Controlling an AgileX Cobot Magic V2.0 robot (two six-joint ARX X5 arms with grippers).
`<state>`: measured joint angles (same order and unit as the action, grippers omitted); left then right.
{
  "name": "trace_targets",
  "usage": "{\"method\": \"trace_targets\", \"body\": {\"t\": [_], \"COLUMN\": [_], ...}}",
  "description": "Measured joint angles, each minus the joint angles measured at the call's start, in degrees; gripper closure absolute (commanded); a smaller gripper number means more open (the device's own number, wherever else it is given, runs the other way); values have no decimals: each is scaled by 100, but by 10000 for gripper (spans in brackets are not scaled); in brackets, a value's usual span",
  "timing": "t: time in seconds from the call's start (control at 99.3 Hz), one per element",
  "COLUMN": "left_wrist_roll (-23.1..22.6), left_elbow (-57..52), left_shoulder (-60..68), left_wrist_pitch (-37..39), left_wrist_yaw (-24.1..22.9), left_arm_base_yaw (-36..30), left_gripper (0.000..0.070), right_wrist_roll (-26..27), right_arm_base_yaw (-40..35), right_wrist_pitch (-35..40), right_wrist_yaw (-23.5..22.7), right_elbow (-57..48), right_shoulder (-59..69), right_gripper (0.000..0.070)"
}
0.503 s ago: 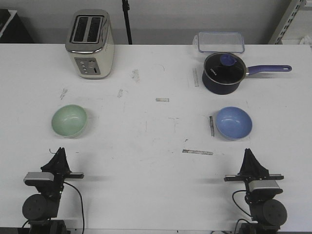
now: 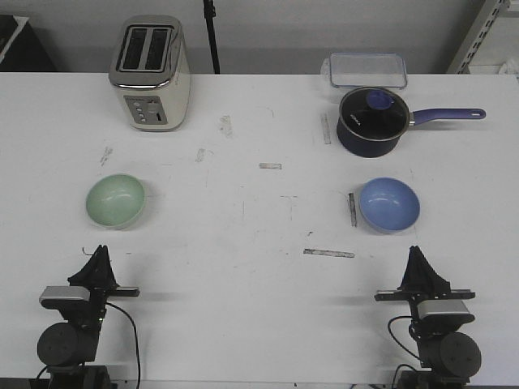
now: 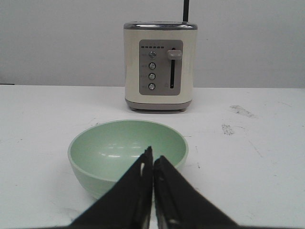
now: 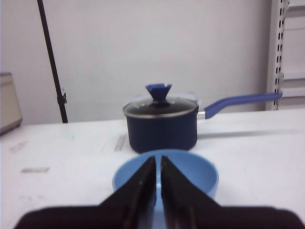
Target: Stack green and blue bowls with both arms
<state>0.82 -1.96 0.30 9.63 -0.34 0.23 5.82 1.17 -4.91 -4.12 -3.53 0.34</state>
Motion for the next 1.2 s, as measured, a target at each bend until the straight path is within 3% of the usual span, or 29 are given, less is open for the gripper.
{"method": "trace_targets", "body": {"t": [0.403,0.835,1.198], "left_wrist_roll": [0,0,0], "left_elbow": [0,0,0], "left_shoulder": [0,0,0], "left_wrist_pitch": [0,0,0], "left_wrist_yaw": [0,0,0], "left_arm_base_yaw": [0,0,0], "left_gripper": [696,696,696], "right_wrist_roll": [-546,-570,-501], "right_arm_base_yaw": [0,0,168], "right_wrist_pitch": [1036,2505,3943], "right_wrist_yaw": [109,109,72], "right_elbow": [-1897,-4343,-5987], "right_shoulder": [1716,4970,6942], "right_gripper": [693,693,693]}}
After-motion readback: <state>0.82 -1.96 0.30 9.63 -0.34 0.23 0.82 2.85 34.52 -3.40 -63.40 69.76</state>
